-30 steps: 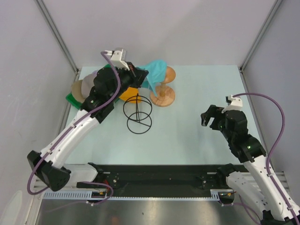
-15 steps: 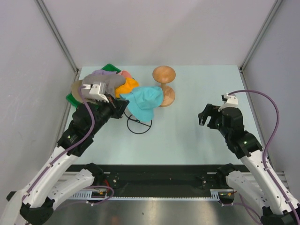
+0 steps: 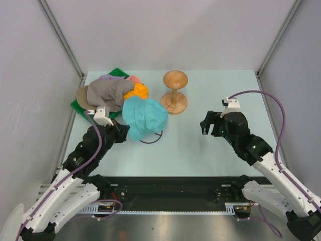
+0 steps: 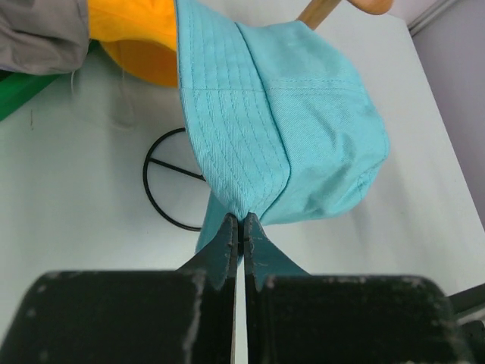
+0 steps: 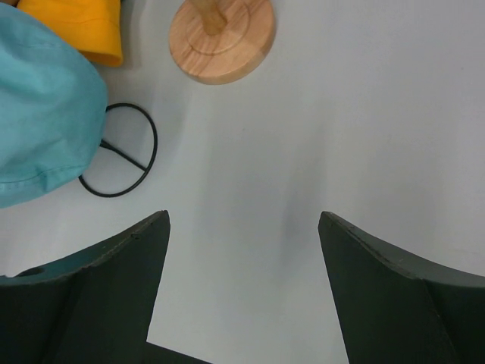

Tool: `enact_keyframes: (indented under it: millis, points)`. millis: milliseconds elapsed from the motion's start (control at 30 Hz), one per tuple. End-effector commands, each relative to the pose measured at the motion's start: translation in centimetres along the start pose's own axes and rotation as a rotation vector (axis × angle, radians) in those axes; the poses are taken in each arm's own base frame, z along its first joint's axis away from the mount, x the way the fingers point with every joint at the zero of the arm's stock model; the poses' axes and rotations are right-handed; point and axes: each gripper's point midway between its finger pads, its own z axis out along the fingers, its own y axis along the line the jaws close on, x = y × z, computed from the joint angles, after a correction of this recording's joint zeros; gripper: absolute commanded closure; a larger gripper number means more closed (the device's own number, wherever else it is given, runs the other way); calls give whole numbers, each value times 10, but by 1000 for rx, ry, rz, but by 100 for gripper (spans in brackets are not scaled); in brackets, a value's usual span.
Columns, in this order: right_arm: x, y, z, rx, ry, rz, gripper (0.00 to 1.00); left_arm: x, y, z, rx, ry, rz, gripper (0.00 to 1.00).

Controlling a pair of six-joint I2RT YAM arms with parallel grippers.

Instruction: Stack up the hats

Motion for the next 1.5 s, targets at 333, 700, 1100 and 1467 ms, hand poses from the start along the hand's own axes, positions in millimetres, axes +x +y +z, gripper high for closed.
enact_keyframes:
  millis: [333, 700, 1100, 1467]
  points:
    - [-35, 103, 8, -278, -85, -42, 15, -41, -9, 18, -39, -108, -41, 100]
    - [-22, 185, 25, -555, -2, -194, 17, -52, 29, 30, -120, -130, -122, 100]
    - [-11, 206, 72, -540, 52, -278, 18, -54, 43, 58, -126, -102, -141, 100]
    - [0, 217, 92, -565, 73, -323, 30, -43, 55, 68, -139, -70, -115, 100]
